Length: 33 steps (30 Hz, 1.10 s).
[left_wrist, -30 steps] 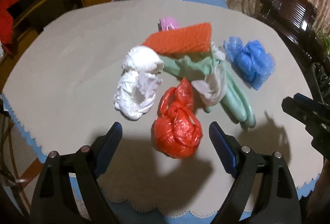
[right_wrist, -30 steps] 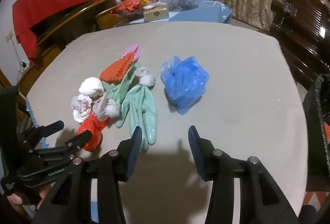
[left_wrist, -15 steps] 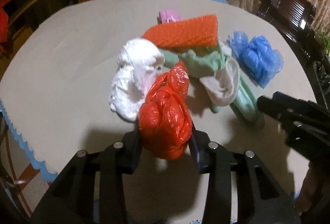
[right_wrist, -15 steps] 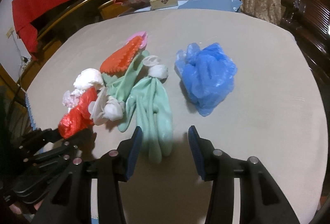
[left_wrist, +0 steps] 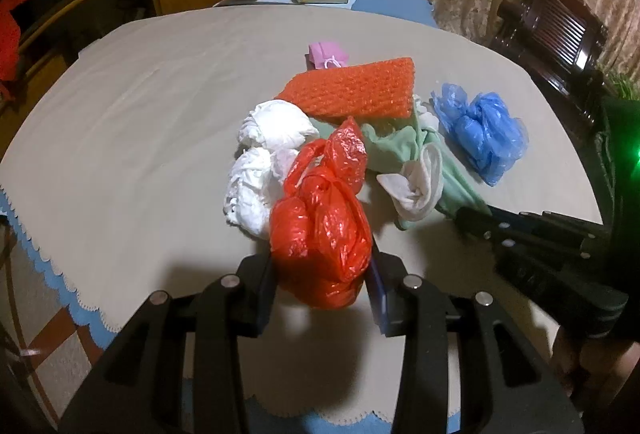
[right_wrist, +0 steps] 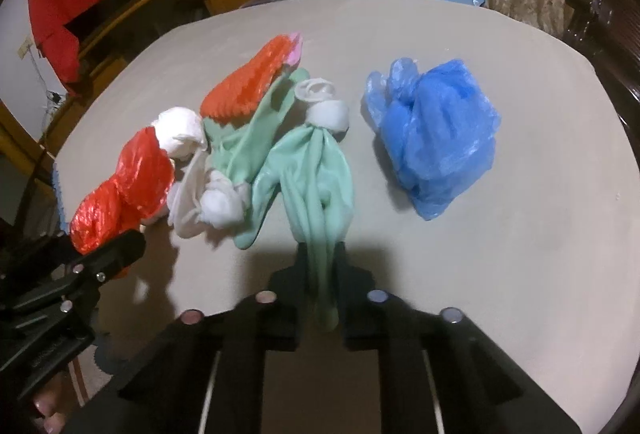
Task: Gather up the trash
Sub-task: 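Grasp the red plastic bag with the left gripper while the right gripper grasps the green glove, then carry the red bag and green glove to the black bin and release the glove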
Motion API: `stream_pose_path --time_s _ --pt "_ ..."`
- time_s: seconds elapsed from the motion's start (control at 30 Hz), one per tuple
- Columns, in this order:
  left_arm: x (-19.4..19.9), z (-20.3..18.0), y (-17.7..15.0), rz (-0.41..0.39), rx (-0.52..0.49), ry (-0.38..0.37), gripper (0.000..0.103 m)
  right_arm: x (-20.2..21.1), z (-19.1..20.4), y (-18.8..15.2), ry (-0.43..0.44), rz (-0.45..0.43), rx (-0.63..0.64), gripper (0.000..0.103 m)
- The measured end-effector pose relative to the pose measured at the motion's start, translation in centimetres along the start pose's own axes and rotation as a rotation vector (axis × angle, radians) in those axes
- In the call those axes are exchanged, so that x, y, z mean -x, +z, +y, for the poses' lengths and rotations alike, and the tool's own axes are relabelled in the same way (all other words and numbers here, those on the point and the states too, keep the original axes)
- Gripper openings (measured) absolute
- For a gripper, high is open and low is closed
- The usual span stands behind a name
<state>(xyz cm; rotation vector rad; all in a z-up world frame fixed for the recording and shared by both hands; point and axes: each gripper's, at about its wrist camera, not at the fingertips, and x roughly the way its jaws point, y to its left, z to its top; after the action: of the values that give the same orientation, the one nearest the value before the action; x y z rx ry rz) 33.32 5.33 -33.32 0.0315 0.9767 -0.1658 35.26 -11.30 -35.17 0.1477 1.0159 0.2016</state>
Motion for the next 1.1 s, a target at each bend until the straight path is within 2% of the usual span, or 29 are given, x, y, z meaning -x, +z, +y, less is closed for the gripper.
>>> stream_pose_path --time_s 0.63,1.1 --pt "6.5 -3.3 1.0 -0.068 -0.012 0.02 0.038 13.4 -0.5 0.4 0.042 -0.177 0.041 0.006" --pt "12.1 -10.0 1.6 -0.132 -0.049 -0.007 0.038 20.3 -5.2 -0.9 -0.034 -0.263 0.0 0.006"
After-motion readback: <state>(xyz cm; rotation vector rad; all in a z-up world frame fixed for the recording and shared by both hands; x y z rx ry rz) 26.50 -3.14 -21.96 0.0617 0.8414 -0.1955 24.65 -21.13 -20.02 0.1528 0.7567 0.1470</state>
